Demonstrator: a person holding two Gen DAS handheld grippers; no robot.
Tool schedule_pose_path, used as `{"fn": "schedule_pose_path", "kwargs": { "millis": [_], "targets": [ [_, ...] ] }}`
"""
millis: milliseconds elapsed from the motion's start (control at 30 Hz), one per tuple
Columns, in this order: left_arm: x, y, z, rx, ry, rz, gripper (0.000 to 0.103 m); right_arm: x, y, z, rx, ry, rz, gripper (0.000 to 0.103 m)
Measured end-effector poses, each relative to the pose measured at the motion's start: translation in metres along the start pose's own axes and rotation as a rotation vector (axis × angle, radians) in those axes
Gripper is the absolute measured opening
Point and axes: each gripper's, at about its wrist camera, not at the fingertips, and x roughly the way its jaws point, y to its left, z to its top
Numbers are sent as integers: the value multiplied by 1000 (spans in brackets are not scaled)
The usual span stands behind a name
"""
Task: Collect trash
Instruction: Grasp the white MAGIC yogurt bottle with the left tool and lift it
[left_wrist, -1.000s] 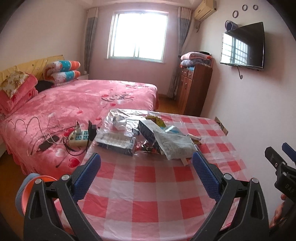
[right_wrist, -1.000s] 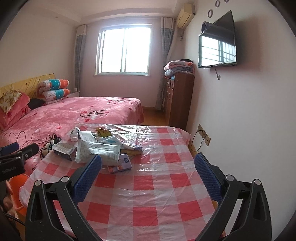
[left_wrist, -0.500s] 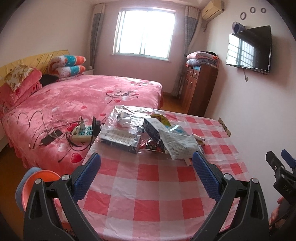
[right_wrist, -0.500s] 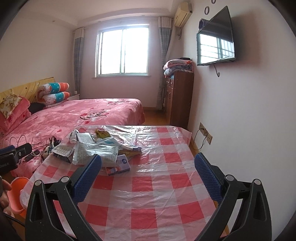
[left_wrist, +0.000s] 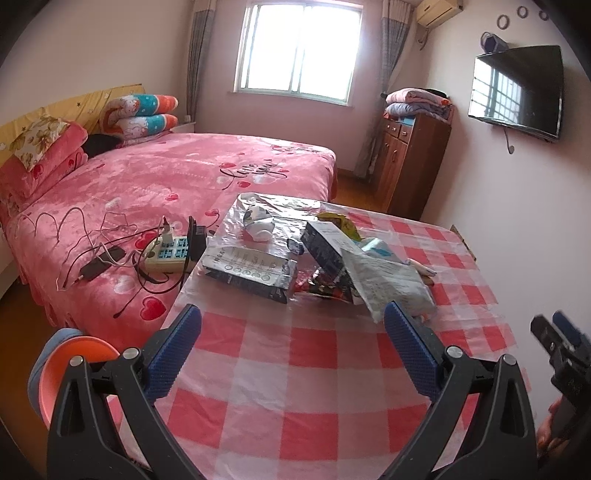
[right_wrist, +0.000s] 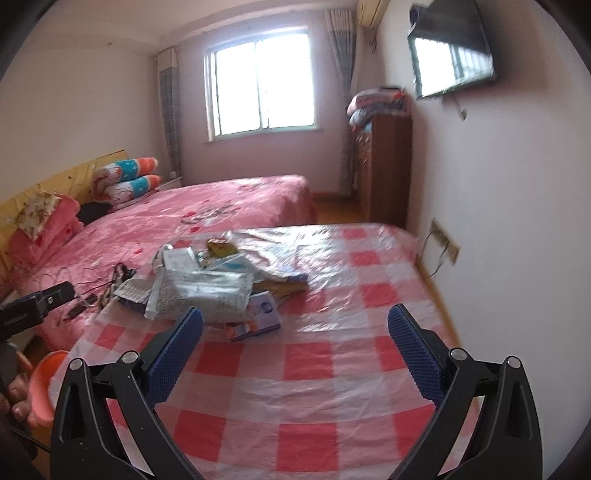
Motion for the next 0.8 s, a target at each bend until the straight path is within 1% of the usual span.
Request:
{"fn": "schedule_pose_path", "kwargs": {
  "millis": [33, 133, 233, 367, 467, 500, 567, 633, 700, 800],
  "targets": [
    [5, 4, 3, -9, 6, -3, 99, 4, -1, -1, 10, 12, 16, 99],
    [27, 16, 20, -35, 37, -44, 99, 27, -4, -3, 48, 71, 65, 99],
    [55, 24, 44, -54, 53, -39, 99, 43, -4, -5, 60, 105, 86, 99],
    [108, 38, 82, -106, 96, -6, 99, 63, -6, 0, 42, 132, 91, 99],
    [159, 43, 104, -132, 147, 66, 99, 79, -11, 11, 33, 140, 82, 99],
    [175, 44, 110, -134, 163, 76, 99, 83, -13, 14, 32, 141, 79, 99],
    [214, 46, 116, -141, 219, 101, 99, 95, -19, 21, 40, 149, 75, 99],
    [247, 52, 120, -159, 258, 127, 97, 104, -24, 24, 55, 160, 82, 99],
    [269, 56, 121, -167, 283, 146, 94, 117, -27, 25, 69, 181, 97, 99],
    [299, 58, 123, -152, 326, 172, 85, 134, -27, 22, 82, 215, 125, 99]
  ]
}}
